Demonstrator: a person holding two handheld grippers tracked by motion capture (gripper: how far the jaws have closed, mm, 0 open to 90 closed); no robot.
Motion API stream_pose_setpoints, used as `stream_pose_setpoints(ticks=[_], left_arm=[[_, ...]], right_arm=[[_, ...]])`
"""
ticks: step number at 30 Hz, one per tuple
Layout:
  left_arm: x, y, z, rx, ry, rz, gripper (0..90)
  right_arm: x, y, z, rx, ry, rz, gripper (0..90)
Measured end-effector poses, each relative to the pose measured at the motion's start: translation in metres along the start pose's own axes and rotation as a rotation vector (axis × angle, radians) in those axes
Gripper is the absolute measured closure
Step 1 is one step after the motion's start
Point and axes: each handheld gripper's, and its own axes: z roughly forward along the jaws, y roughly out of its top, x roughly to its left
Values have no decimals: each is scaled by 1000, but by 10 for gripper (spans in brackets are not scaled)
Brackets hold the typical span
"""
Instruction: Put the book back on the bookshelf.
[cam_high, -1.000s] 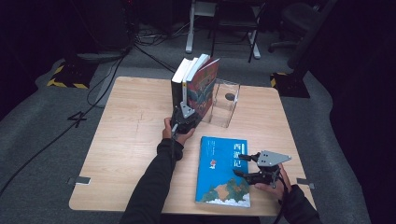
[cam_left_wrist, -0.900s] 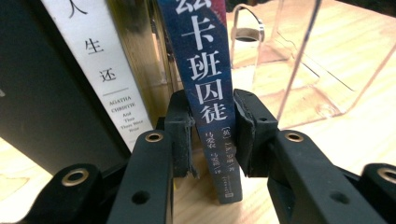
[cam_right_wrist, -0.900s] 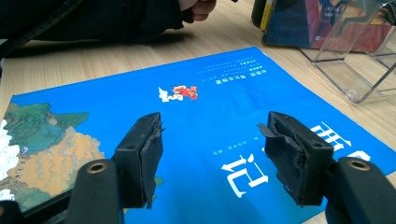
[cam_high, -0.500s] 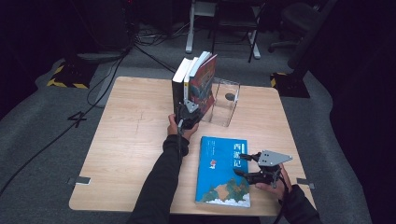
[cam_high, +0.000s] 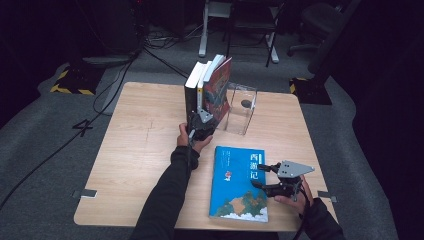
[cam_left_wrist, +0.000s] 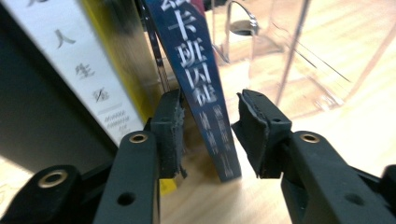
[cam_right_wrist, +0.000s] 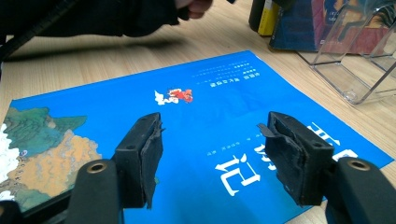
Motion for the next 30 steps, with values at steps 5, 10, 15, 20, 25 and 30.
stream_pose_setpoints(ticks=[5,10,15,20,25,30], left_arm=[[-1,-9,-22,19,-60,64,568],[-3,-24,-45,46,-109,109,534],[-9,-39,-68,74,-144,175,490],[-15,-57,-94,94,-198,216,451],[-19,-75,-116,118,-238,231,429],[-24,-91,-131,139,-293,244,395]], right_arm=[[0,0,0,4,2,5,376],[1,0,1,23,-6,9,375],[2,1,2,47,-15,14,369],[3,-2,-1,77,-45,25,352],[1,-6,-6,92,-60,65,321],[2,-9,-8,118,-49,91,314]])
